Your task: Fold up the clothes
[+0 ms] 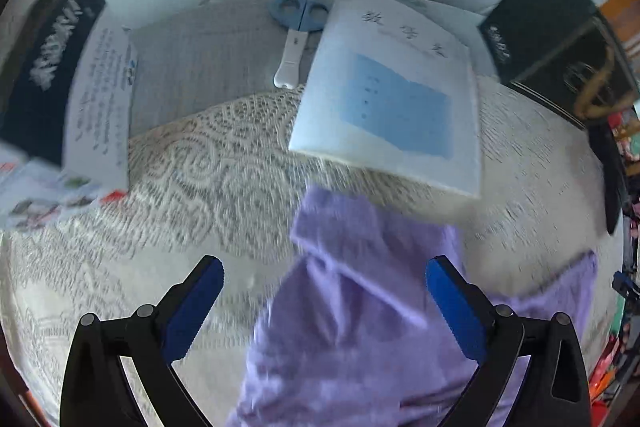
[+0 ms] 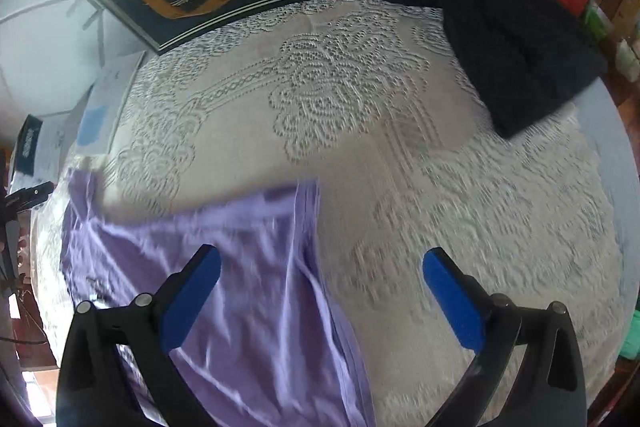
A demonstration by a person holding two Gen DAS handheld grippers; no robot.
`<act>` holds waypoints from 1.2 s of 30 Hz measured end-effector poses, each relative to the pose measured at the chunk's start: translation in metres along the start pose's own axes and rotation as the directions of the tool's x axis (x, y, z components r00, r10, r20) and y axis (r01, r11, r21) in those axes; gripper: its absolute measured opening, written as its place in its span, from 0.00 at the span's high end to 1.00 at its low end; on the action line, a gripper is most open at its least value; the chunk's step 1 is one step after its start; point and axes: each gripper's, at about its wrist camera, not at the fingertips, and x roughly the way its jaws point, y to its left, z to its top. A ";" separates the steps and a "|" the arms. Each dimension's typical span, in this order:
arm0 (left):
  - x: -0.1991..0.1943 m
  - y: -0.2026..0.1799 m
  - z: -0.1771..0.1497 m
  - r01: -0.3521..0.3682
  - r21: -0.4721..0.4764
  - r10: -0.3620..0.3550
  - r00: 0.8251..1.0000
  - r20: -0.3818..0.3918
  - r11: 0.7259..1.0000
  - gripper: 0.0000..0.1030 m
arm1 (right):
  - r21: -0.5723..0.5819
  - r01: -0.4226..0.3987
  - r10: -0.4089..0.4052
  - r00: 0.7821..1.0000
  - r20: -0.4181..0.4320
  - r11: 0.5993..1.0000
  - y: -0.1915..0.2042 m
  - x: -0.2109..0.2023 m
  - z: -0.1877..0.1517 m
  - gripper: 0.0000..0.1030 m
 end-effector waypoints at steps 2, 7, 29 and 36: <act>0.009 0.000 0.003 0.020 -0.005 -0.020 1.000 -0.012 1.000 0.01 | -0.003 0.013 -0.013 1.000 -0.002 1.000 0.001 0.007 0.009 0.00; 0.028 -0.005 0.006 0.019 0.015 -0.018 0.999 -0.051 1.000 0.01 | -0.027 0.014 -0.015 0.999 -0.034 1.000 0.007 0.023 0.023 0.00; -0.033 -0.035 -0.052 0.007 0.130 -0.020 0.994 0.106 0.991 0.92 | -0.238 0.020 0.006 0.994 0.108 0.971 0.043 -0.003 -0.025 0.93; -0.110 -0.008 -0.153 0.041 0.154 -0.080 0.963 0.256 0.987 0.92 | -0.355 -0.027 0.119 0.964 0.239 0.935 0.017 -0.075 -0.101 0.93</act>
